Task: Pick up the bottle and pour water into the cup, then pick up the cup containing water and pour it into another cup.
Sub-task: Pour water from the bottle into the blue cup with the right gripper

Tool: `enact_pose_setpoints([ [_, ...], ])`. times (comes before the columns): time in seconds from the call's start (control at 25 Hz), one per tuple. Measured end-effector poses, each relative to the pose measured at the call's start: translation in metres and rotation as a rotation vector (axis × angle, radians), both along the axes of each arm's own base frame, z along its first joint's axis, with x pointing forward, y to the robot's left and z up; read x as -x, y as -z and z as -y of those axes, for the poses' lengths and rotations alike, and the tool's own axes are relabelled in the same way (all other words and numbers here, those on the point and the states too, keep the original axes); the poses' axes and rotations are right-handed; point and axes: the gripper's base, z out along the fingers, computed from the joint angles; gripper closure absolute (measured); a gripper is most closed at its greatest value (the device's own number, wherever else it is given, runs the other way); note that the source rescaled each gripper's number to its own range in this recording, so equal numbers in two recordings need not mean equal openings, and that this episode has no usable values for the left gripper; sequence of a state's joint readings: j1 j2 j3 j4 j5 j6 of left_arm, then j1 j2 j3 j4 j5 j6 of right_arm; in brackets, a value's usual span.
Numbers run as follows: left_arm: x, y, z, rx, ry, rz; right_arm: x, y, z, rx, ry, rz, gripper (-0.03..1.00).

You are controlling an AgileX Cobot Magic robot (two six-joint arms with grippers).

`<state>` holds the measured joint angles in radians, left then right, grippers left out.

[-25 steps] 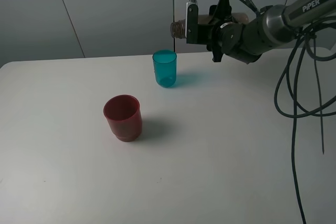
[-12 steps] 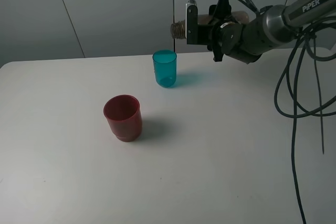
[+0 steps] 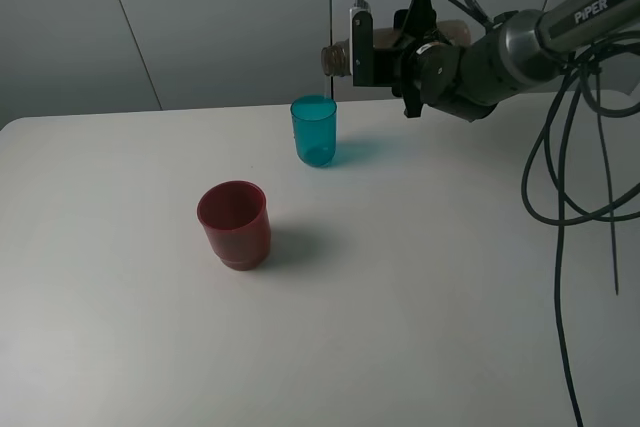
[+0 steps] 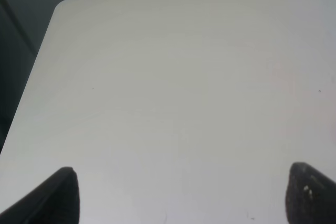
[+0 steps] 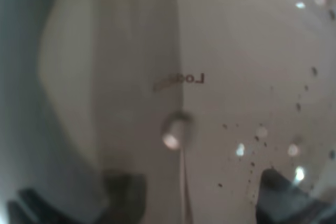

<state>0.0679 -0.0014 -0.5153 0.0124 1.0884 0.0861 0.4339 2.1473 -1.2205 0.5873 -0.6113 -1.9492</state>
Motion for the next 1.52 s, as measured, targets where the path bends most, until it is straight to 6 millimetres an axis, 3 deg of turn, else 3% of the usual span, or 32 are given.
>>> enact_pose_setpoints([
  [1.52,0.0,0.0,0.0,0.0,0.0,0.0,-0.006,-0.012,-0.009,0.061,-0.08,0.063,0.93],
])
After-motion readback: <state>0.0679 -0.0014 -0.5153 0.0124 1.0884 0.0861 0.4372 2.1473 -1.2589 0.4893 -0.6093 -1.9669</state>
